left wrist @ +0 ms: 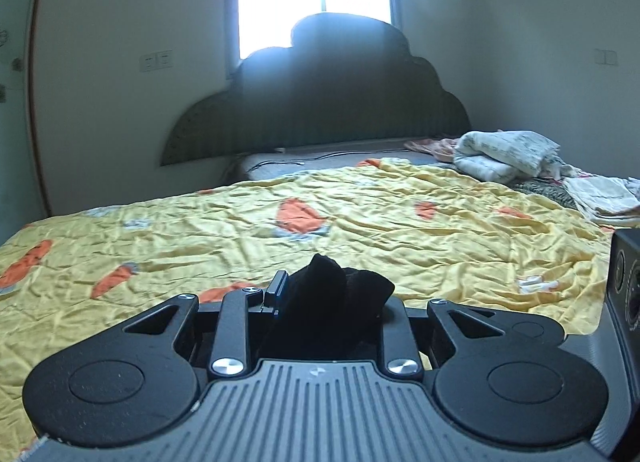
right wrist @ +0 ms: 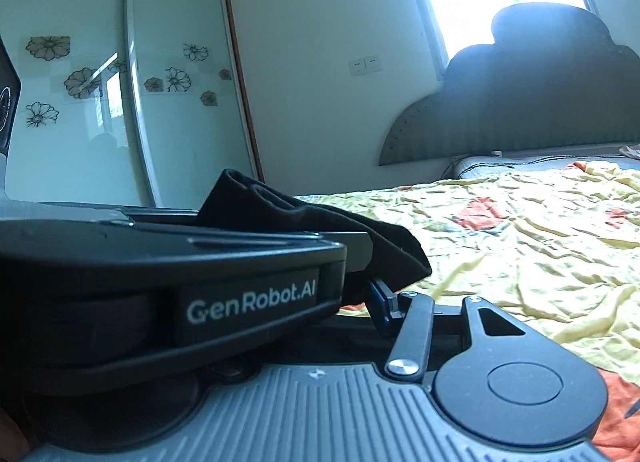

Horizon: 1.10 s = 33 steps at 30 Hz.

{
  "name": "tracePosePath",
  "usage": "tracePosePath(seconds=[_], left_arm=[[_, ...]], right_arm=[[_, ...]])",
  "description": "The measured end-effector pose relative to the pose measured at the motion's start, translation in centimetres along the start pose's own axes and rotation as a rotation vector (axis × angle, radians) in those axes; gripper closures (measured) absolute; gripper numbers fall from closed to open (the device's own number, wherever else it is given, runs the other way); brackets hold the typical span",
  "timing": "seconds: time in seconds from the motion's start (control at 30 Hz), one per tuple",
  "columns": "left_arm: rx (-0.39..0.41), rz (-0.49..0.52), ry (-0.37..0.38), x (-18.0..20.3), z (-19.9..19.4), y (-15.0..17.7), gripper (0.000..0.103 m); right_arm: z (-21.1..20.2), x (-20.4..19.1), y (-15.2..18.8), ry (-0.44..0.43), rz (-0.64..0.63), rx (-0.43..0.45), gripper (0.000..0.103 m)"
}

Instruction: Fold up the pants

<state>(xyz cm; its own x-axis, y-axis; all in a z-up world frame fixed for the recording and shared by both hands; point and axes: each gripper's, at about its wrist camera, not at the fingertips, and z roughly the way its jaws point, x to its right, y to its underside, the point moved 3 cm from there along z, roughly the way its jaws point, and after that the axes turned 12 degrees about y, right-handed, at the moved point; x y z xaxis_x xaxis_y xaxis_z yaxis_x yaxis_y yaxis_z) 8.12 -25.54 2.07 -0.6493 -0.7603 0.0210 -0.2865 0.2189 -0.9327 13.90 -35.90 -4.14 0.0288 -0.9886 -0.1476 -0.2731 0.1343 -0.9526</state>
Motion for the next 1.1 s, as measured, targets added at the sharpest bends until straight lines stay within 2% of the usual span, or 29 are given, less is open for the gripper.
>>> tracePosePath(seconds=[0.13,0.57,0.7,0.73,0.8,0.9,1.0,1.1], left_arm=[[-0.008,0.026,0.024,1.4,1.4,0.1,0.078],[-0.070,0.000,0.062,3.1,4.8,0.8,0.078],[-0.110,-0.026,0.090,3.4,5.5,1.4,0.076],[-0.131,-0.042,0.107,3.4,5.8,1.6,0.073],[-0.168,-0.076,0.143,3.2,6.2,1.9,0.067],[-0.203,-0.125,0.192,2.9,6.2,2.0,0.063],[-0.226,-0.206,0.283,2.4,5.5,1.5,0.043],[-0.221,-0.271,0.353,1.3,4.3,0.3,0.037]], right_arm=[[-0.1,1.4,0.0,0.019,-0.017,-0.001,0.051],[0.5,4.5,1.2,0.031,-0.002,-0.063,0.050],[0.6,4.8,1.7,0.045,0.008,-0.117,0.048],[0.7,4.9,1.9,0.054,0.011,-0.142,0.047],[0.7,5.2,2.4,0.077,0.016,-0.197,0.038],[0.3,5.4,2.9,0.107,0.012,-0.253,0.034],[-0.5,5.9,3.3,0.170,0.002,-0.287,0.032],[-1.6,6.8,3.7,0.261,-0.023,-0.313,0.030]])
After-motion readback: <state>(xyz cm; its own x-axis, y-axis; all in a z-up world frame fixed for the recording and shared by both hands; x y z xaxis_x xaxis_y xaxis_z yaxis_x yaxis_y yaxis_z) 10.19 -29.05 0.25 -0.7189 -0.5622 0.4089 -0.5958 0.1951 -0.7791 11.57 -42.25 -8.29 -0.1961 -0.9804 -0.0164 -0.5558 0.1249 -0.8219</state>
